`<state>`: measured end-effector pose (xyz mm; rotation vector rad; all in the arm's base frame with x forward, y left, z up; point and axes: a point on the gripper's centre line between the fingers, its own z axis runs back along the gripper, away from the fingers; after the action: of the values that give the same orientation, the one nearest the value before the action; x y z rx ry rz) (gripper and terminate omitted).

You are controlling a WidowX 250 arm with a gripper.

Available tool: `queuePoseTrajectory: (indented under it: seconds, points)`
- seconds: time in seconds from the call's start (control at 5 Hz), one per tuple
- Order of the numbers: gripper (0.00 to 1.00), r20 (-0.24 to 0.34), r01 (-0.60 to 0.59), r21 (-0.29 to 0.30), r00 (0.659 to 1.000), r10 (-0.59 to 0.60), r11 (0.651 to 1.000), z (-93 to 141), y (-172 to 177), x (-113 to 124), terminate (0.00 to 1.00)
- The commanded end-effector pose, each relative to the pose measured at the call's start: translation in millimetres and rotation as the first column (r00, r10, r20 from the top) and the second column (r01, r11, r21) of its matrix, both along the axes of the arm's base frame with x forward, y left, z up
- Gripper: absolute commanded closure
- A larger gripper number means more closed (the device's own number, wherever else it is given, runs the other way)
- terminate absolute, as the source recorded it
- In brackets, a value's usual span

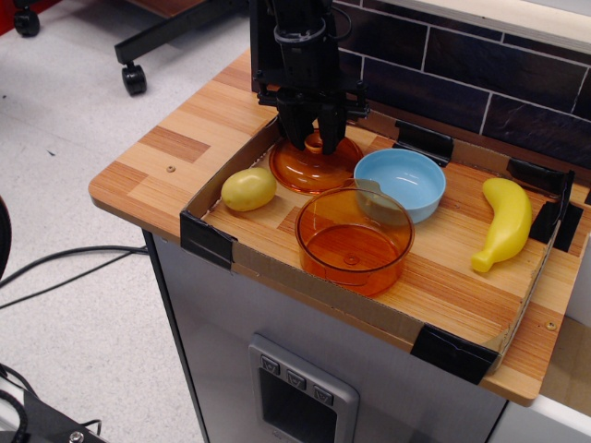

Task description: Put lid on pot

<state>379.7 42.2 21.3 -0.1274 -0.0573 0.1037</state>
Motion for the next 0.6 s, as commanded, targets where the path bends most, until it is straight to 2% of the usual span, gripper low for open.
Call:
queuePoseTrajectory:
  seconds: [0.0,0.4]
  points:
    - [1.0,0.079,-0.049,0.07,0.996,0.044,0.996,33.8,6.5,12.0,0.0]
    - [1.0,0.123,-0.107,0.079,0.988,0.097,0.991,65.6,-1.4,17.7,0.0]
